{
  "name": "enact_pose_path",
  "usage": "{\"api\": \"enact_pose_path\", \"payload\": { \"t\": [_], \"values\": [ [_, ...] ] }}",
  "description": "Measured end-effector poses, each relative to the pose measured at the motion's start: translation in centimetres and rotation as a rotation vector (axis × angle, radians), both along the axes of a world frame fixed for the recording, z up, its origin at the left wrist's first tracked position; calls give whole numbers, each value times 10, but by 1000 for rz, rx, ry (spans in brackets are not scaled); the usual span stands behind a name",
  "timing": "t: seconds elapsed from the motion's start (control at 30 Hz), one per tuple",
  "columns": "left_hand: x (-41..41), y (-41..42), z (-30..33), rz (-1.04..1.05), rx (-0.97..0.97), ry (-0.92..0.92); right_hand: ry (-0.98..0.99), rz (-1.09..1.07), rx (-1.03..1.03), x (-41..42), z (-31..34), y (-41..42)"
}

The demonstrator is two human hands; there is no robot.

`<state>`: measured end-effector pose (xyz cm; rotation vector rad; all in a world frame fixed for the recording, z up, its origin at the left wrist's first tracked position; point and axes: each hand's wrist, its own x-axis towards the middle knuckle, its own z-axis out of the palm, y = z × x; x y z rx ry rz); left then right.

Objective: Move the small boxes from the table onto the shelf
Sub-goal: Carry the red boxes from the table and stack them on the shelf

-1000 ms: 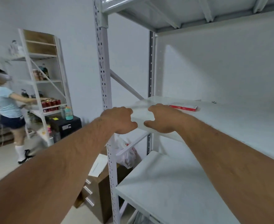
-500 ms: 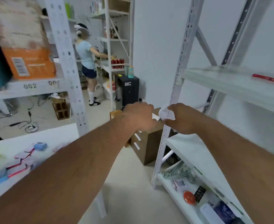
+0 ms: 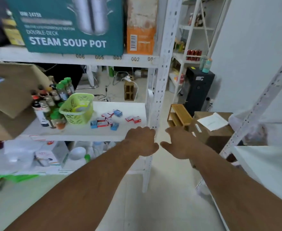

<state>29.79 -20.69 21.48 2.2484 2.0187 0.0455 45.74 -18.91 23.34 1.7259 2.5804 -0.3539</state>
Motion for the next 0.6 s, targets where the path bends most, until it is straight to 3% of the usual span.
{"api": "enact_pose_path", "payload": {
  "t": [0.17,0.6],
  "values": [
    [-21,-30,-8,149,-70,21,88,103,-70,-26,-27,-9],
    [-97,-57,-29,375,-112,-51,97,203,-87,-86,-61,9]
  ]
}}
